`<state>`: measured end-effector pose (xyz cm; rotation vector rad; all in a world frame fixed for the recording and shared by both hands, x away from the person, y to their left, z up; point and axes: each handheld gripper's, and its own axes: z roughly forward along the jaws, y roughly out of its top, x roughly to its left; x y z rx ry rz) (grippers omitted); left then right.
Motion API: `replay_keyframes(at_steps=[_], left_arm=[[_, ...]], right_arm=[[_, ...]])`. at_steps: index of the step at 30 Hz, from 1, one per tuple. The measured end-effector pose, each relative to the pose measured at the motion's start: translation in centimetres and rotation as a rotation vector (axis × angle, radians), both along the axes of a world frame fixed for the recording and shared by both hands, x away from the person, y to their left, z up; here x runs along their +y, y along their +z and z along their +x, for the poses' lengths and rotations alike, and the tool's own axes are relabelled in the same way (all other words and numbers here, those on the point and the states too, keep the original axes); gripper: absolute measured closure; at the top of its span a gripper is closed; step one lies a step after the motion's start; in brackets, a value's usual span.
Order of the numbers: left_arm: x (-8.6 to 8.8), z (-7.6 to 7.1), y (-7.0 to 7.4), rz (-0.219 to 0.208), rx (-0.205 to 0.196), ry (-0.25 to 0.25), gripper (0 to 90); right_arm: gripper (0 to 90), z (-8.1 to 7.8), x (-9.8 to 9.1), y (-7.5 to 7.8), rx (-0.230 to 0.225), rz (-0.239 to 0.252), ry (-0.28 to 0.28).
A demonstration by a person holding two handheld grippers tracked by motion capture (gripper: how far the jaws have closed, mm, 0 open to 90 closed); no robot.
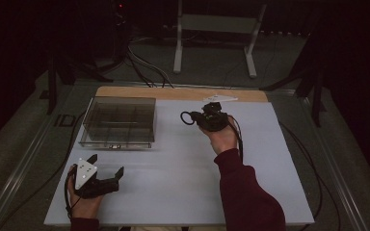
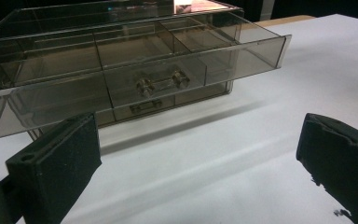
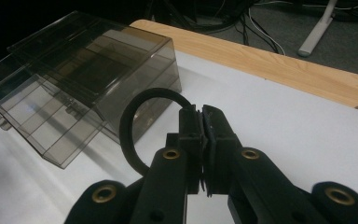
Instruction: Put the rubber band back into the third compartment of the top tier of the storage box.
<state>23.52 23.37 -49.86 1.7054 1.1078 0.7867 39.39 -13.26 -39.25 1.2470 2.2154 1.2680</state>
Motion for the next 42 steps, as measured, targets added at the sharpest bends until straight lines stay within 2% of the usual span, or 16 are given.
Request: replay_keyframes(at_steps=[11, 28, 42], left_arm=[[0.0, 0.0, 0.0, 0.001, -0.001, 0.001, 0.6], [0.0, 0.0, 0.0, 0.001, -0.002, 0.000, 0.6], [0.0, 0.0, 0.0, 0.003, -0.003, -0.001, 0.6]], right_arm=[[88.1, 0.1, 1.0, 0.2, -0.001, 0.007, 0.013], [88.1, 0.3, 2.6, 0.3, 0.012, 0.044, 0.048], [88.1, 0.3, 4.0, 0.6, 0.007, 0.051, 0.071]])
